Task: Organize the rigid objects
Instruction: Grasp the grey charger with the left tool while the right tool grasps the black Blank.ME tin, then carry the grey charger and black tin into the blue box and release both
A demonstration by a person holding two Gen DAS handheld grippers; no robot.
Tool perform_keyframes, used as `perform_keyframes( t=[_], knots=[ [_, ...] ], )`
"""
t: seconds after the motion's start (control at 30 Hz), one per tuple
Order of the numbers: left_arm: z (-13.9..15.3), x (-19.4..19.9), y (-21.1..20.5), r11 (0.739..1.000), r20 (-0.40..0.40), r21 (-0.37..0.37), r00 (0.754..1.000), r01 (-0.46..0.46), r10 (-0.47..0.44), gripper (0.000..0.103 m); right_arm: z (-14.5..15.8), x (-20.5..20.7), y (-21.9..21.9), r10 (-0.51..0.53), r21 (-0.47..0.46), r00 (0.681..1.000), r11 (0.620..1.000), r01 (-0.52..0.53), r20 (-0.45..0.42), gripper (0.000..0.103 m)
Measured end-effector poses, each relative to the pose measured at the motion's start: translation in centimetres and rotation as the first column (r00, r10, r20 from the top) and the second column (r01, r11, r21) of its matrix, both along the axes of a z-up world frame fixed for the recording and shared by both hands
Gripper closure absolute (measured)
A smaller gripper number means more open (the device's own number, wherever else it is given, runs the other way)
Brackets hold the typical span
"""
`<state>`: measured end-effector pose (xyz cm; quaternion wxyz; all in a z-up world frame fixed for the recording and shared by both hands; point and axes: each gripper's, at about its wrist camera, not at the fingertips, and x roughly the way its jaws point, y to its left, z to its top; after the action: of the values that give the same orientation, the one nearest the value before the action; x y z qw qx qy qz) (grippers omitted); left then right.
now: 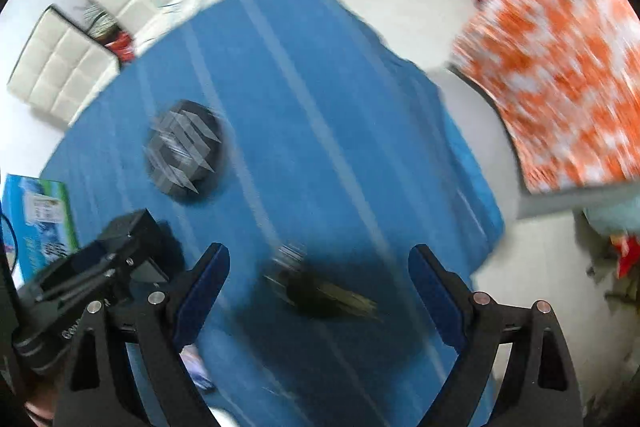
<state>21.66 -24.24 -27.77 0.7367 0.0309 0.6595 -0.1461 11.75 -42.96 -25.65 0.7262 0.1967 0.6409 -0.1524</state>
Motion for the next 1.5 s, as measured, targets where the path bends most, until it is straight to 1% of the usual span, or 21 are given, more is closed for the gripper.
perform_keyframes(
  t=[0.03,0.1,0.2,0.27,0.3,0.33,0.37,0.4,0.47,0.57,0.63,0.7,0.8,0.9,0.97,1.07,1.2,1.3,1.4,1.5],
  knots=[
    [-0.4,1.0,1.1,0.999,-0.005,0.007,0.999,-0.036,0.036,0.046,-0.1,1.5,1.0,0.021,0.006,1.000,1.000,-0.021,0.015,0.010],
    [-1.1,2.2,2.0,0.997,0.001,0.029,0.998,-0.069,0.069,0.046,-0.6,4.2,2.6,0.049,0.008,0.998,0.999,-0.049,0.036,0.010],
    [-1.5,3.1,2.5,0.996,0.020,0.045,0.997,-0.077,0.076,0.047,-2.1,7.6,4.8,0.082,-0.005,0.996,0.997,-0.082,0.030,0.010],
    [-1.6,3.3,2.3,0.996,0.026,0.048,0.997,-0.076,0.075,0.047,-3.4,9.1,5.6,0.098,-0.004,0.995,0.995,-0.098,0.005,0.010],
    [-1.6,3.3,2.2,0.997,0.027,0.048,0.998,-0.064,0.062,0.047,-4.3,9.8,6.1,0.103,0.012,0.995,0.995,-0.102,-0.013,0.010],
    [-1.6,3.3,2.1,0.997,0.033,0.049,0.998,-0.061,0.059,0.047,-5.0,10.1,6.1,0.101,0.014,0.995,0.995,-0.101,-0.027,0.014],
    [-1.8,3.0,1.8,0.997,0.035,0.048,0.998,-0.056,0.054,0.046,-6.1,10.4,6.3,0.091,0.002,0.994,0.996,-0.091,-0.065,0.017],
    [-1.7,3.1,2.1,0.998,0.037,0.046,0.998,-0.052,0.050,0.046,-5.8,10.6,6.6,0.100,-0.043,0.994,0.994,-0.102,-0.046,0.019],
    [-1.8,3.5,2.3,0.998,0.039,0.043,0.999,-0.038,0.036,0.046,-5.8,10.8,7.2,0.108,-0.083,0.993,0.990,-0.112,-0.053,0.025],
    [-1.6,3.4,2.5,0.999,0.039,0.048,0.999,-0.016,0.014,0.047,-5.8,10.7,7.3,0.108,-0.094,0.993,0.989,-0.113,-0.053,0.025],
    [-1.3,3.1,1.9,0.997,0.049,0.068,0.999,0.020,-0.024,0.047,-5.6,10.4,6.8,0.091,-0.083,0.994,0.992,-0.096,-0.063,0.025],
    [-1.0,3.1,1.4,0.996,0.052,0.067,0.997,0.052,-0.056,0.047,-5.4,9.9,6.4,0.077,-0.076,0.995,0.994,-0.082,-0.069,0.026],
    [-0.3,2.5,1.1,0.995,0.058,0.057,0.994,0.084,-0.088,0.047,-4.2,8.2,5.3,0.065,-0.095,0.997,0.993,-0.069,-0.046,0.026],
    [0.8,1.7,1.4,0.996,0.060,0.027,0.994,0.090,-0.092,0.047,-2.6,6.2,4.5,0.054,-0.104,0.998,0.993,-0.057,-0.026,0.026],
    [1.8,1.3,1.8,0.995,0.067,0.008,0.992,0.102,-0.102,0.047,-1.3,5.0,4.2,0.052,-0.115,0.999,0.992,-0.053,-0.010,0.026],
    [3.9,0.6,2.7,0.995,0.089,-0.028,0.992,0.095,-0.092,0.047,0.7,3.2,4.1,0.050,-0.116,0.999,0.992,-0.048,0.017,0.026],
    [7.0,-0.2,4.1,0.993,0.127,-0.069,0.988,0.097,-0.088,0.047,4.4,1.0,5.4,0.062,-0.128,0.995,0.990,-0.052,0.073,0.026],
    [9.3,-1.1,5.7,0.988,0.136,-0.116,0.987,0.103,-0.086,0.047,7.0,-0.7,6.7,0.082,-0.135,0.990,0.989,-0.066,0.118,0.026],
    [12.0,-2.3,7.7,0.985,0.167,-0.137,0.982,0.107,-0.083,0.047,10.0,-2.1,8.7,0.104,-0.142,0.980,0.987,-0.080,0.170,0.026],
    [14.3,-3.0,10.5,0.983,0.197,-0.162,0.979,0.088,-0.055,0.047,12.5,-3.2,11.1,0.131,-0.129,0.969,0.986,-0.105,0.209,0.026]
  ],
)
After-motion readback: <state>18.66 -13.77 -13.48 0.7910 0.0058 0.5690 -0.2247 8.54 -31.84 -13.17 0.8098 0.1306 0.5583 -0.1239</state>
